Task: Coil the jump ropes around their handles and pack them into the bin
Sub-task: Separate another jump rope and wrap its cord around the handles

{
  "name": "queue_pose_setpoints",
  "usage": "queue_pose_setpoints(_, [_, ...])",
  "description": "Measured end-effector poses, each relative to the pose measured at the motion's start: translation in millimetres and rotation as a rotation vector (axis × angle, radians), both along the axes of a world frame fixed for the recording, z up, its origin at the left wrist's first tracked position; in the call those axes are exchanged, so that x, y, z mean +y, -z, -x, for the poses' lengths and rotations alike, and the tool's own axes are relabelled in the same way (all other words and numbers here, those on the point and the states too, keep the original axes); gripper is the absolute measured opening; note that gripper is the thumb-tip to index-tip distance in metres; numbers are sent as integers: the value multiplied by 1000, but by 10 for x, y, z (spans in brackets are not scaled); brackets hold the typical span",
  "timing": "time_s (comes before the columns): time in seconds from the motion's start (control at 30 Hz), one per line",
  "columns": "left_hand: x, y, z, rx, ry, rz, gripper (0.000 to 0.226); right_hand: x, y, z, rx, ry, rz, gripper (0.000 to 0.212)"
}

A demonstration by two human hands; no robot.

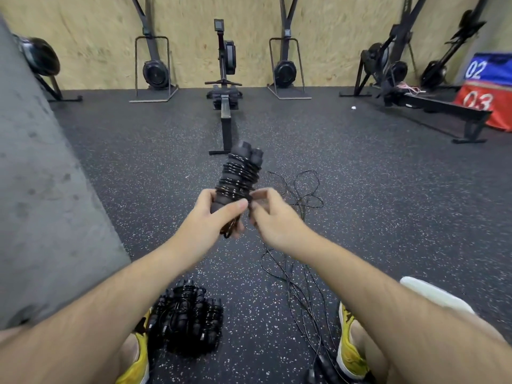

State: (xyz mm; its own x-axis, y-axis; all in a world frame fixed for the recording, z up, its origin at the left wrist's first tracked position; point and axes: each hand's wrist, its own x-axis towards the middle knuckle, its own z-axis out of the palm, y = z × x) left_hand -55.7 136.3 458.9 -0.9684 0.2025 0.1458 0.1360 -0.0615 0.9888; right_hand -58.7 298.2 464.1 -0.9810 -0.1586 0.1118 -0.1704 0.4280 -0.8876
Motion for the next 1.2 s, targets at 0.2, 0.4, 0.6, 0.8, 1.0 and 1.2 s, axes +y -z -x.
queue_pose_setpoints(0.2, [27, -41, -13, -53, -47, -201, 46, -111, 152, -241, 261, 31, -73, 23])
queue_pose_setpoints(0.4, [-21, -93, -51, -57, 12, -285, 46, -36, 78, -359, 580, -35, -444, 47])
queue_pose_setpoints(0.6, [-44, -86, -90, -106, 58, -265, 38, -1, 53, -306, 662, -218, -420, 57])
queue_pose_setpoints(0.8, [-19, -32, -94, -113, 132, -332, 41, -3, 2, -260, 722, -79, -78, 47])
queue_pose_setpoints(1.0, [-15, -67, -62, -119, 170, -377, 44, -15, -104, -240, 597, -85, 154, 18])
queue_pose_setpoints(1.2, [-61, -115, -25, -115, 158, -385, 42, 46, -94, -52, 811, -64, -204, 12])
